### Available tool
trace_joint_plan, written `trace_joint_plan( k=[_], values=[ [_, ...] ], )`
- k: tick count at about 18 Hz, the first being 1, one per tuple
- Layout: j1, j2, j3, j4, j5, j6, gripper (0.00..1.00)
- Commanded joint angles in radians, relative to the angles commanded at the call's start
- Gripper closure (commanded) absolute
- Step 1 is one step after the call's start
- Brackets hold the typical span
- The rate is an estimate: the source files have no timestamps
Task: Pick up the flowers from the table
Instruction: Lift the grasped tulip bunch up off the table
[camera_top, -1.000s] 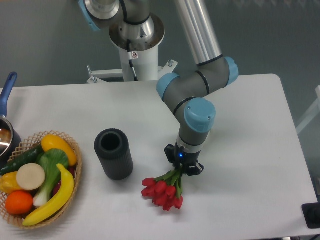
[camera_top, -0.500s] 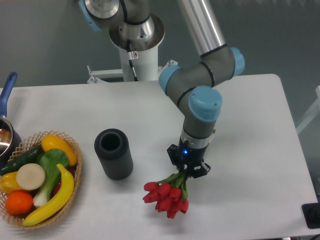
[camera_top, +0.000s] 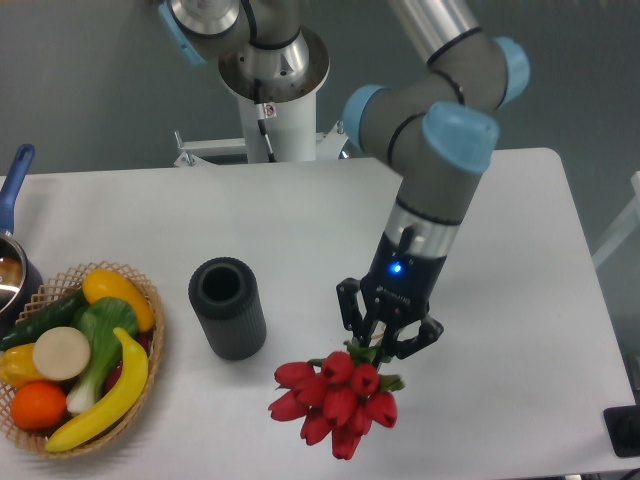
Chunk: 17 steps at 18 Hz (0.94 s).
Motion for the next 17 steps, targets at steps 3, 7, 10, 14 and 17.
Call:
trace_joint_plan(
  k=[3,7,10,14,17],
  values=[
    [0.037,0.017,-0.005,0.000,-0.083,-0.035,0.75],
    [0.054,0.023,-0.003,0.000,-0.125,-0.038,0.75],
    [0.051,0.023,0.001,0.000,-0.129,-0.038,0.75],
    [0.051,0.023,0.002,0.000,-0.129,-0.038,0.75],
    [0.051,0.025,-0.002,0.000,-0.129,-0.040,0.75]
  ],
)
